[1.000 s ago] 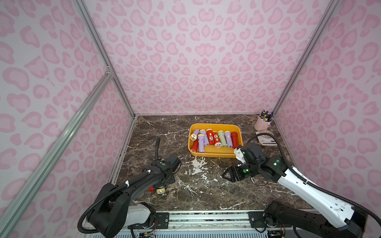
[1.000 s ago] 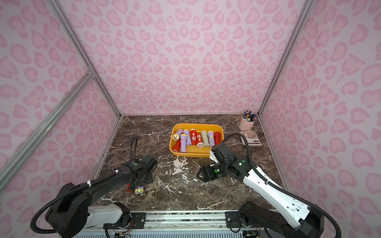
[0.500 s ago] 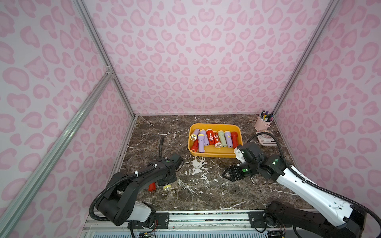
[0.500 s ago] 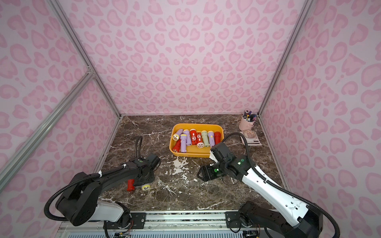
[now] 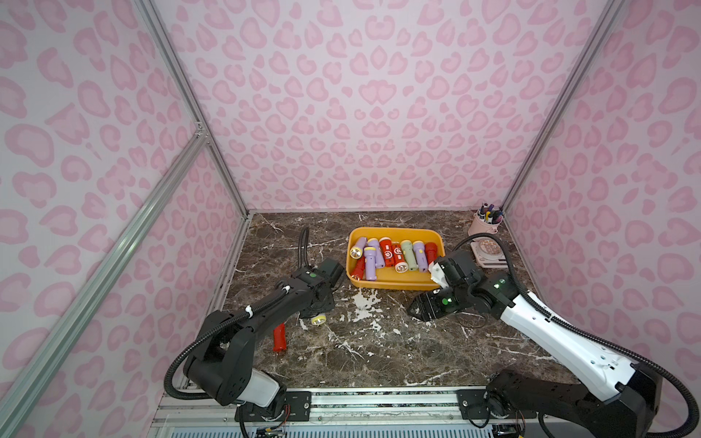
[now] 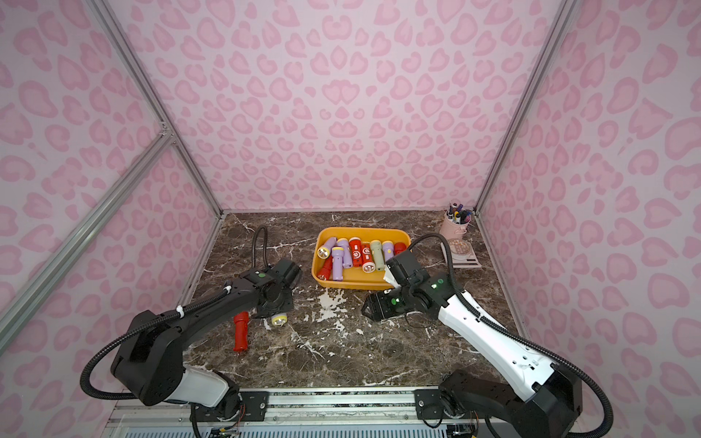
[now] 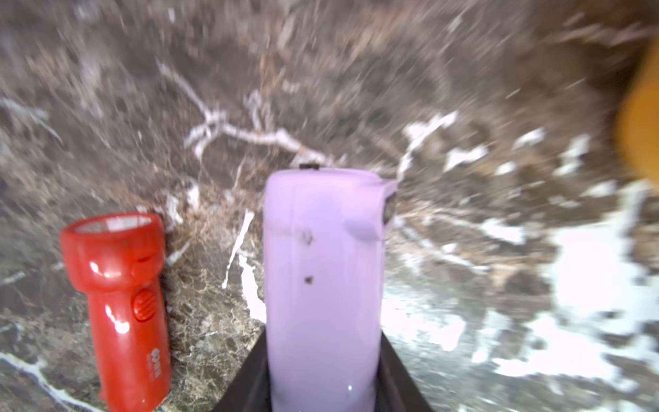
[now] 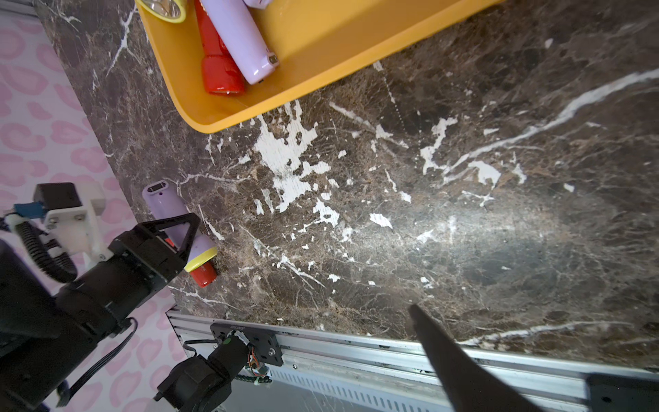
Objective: Put the flashlights into the storage boxes
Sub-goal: Pick up the flashlight from the center of the board, then place the flashlight at the storage box.
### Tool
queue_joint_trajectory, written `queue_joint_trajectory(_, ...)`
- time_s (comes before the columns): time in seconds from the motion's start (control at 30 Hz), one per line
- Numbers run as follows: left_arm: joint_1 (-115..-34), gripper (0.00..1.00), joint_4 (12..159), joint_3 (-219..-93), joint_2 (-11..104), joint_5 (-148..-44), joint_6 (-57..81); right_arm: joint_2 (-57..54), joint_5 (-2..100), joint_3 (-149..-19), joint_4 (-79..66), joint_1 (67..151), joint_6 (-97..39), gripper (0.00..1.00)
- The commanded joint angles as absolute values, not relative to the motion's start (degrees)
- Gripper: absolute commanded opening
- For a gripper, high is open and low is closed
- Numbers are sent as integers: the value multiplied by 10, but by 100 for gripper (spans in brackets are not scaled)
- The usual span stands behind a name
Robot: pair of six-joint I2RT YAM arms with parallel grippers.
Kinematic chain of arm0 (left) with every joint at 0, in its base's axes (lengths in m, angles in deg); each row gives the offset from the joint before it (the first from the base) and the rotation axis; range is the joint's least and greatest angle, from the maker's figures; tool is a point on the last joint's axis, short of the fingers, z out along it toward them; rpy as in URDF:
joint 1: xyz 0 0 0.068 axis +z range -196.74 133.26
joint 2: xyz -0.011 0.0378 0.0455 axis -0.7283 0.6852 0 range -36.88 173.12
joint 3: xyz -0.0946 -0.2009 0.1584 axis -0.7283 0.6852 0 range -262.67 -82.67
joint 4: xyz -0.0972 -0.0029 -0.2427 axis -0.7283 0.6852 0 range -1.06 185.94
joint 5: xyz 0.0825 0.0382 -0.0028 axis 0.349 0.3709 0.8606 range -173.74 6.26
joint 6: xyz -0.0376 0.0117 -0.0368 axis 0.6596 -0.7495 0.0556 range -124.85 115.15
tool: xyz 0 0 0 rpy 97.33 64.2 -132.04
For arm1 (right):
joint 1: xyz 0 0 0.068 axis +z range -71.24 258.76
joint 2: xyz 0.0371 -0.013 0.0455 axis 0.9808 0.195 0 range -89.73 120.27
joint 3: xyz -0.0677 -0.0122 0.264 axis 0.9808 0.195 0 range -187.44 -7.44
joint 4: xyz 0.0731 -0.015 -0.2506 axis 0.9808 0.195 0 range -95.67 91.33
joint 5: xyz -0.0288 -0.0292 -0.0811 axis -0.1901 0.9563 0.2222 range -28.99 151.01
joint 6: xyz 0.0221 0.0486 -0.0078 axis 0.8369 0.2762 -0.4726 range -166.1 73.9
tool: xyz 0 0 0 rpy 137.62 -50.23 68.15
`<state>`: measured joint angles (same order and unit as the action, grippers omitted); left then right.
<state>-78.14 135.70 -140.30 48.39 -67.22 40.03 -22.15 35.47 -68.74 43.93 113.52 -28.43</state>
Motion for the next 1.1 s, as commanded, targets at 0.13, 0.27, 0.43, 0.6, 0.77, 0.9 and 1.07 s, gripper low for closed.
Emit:
queue_joint_trajectory(0.13,-802,28,1404,-1552,549,-650,350,-191,337,-713,451,1105,-318,74)
queue_joint_trajectory(0.27,-812,28,1409,-1666,621,-657,327,-171,325,-729,453,1082,-327,74)
queue_joint_trajectory(0.43,-824,27,1421,-1810,716,-671,293,-150,320,-752,464,1053,-346,74)
queue_joint_trajectory(0.6,-827,28,1441,-1945,809,-695,270,-133,314,-769,471,1027,-355,74)
queue_joint_trajectory(0.77,-829,29,1458,-2070,897,-728,260,-121,314,-771,470,1007,-358,74)
queue_joint_trajectory(0.9,-830,30,1472,-2164,965,-754,256,-113,315,-772,468,992,-358,74)
queue_joint_trajectory(1.07,-830,31,1448,-2189,997,-783,254,-107,317,-771,466,973,-359,74)
